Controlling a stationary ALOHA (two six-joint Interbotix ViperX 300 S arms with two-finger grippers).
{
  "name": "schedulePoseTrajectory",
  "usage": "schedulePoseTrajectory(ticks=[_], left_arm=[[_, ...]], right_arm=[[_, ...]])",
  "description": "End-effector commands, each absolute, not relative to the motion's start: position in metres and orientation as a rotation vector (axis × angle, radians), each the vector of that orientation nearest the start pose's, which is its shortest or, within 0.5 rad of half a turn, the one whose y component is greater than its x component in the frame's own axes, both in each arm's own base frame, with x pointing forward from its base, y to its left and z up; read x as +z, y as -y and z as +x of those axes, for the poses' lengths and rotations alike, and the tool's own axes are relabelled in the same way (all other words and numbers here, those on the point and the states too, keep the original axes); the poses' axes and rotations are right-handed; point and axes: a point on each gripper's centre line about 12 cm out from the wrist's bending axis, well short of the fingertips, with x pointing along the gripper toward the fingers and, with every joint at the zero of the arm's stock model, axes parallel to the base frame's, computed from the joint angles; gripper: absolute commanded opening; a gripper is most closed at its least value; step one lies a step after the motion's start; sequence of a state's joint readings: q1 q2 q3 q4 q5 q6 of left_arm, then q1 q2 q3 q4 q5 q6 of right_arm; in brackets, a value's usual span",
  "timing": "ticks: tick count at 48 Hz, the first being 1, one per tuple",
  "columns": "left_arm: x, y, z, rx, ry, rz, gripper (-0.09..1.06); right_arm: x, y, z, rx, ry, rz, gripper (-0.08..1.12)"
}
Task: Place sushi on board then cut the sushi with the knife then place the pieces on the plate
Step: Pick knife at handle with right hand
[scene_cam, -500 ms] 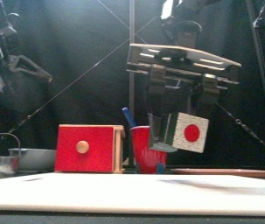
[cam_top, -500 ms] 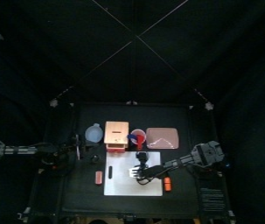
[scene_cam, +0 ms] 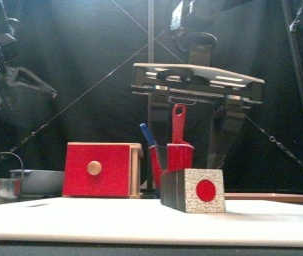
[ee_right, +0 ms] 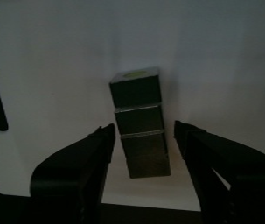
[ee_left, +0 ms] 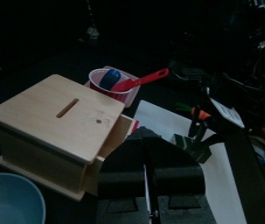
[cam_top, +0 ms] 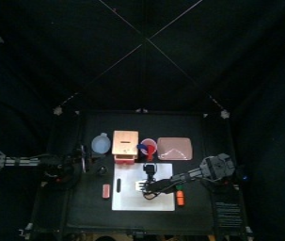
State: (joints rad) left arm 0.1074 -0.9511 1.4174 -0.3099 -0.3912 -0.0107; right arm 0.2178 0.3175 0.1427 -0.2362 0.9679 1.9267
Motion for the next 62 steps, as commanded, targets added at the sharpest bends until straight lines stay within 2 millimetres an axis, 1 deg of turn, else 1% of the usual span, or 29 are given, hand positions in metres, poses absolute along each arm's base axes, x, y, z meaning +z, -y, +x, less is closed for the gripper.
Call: schedulePoseTrajectory(ticks=[1, 7, 12, 16, 18, 23, 28, 35, 37, 42, 45, 48, 51, 55, 62], left_arm=[[0.209, -0.029, 0.176, 0.216, -0.043, -0.295, 0.00], [0.210, -0.027, 0.176, 0.202, -0.043, -0.295, 0.00], [0.210, -0.027, 0.176, 0.200, -0.042, -0.290, 0.00], [0.212, -0.027, 0.177, 0.200, -0.036, -0.289, 0.00], [0.213, -0.027, 0.177, 0.199, -0.033, -0.289, 0.00], [0.218, -0.027, 0.179, 0.196, -0.024, -0.288, -0.01], [0.224, -0.027, 0.181, 0.194, -0.012, -0.286, -0.01], [0.231, -0.027, 0.183, 0.189, 0.006, -0.268, -0.01], [0.231, -0.028, 0.183, 0.191, 0.006, -0.260, -0.01], [0.232, -0.032, 0.183, 0.215, 0.010, -0.258, -0.01], [0.231, -0.037, 0.182, 0.242, 0.013, -0.268, -0.01], [0.233, -0.042, 0.181, 0.267, 0.021, -0.278, -0.01], [0.234, -0.046, 0.181, 0.290, 0.029, -0.292, -0.01], [0.237, -0.051, 0.180, 0.320, 0.043, -0.316, -0.01], [0.242, -0.053, 0.181, 0.333, 0.058, -0.335, -0.01]], right_arm=[[0.161, -0.070, 0.438, -1.117, -0.922, 1.223, 0.90], [0.170, -0.070, 0.439, -1.110, -0.916, 1.220, 0.90], [0.183, -0.072, 0.436, -1.101, -0.908, 1.215, 0.90], [0.196, -0.076, 0.433, -1.069, -0.896, 1.206, 0.90], [0.206, -0.080, 0.431, -1.027, -0.896, 1.194, 0.90], [0.225, -0.085, 0.423, -0.953, -0.919, 1.155, 0.90], [0.237, -0.088, 0.406, -0.937, -0.971, 1.056, 0.90], [0.238, -0.088, 0.386, -0.935, -1.030, 0.879, 0.90], [0.238, -0.088, 0.381, -0.907, -1.048, 0.828, 0.90], [0.236, -0.091, 0.373, -0.804, -1.120, 0.775, 0.89], [0.230, -0.098, 0.363, -0.711, -1.217, 0.774, 0.89], [0.224, -0.099, 0.355, -0.644, -1.284, 0.744, 0.89], [0.221, -0.093, 0.349, -0.610, -1.314, 0.692, 0.89], [0.222, -0.083, 0.342, -0.574, -1.310, 0.608, 0.89], [0.237, -0.060, 0.332, -0.541, -1.236, 0.436, 0.89]])
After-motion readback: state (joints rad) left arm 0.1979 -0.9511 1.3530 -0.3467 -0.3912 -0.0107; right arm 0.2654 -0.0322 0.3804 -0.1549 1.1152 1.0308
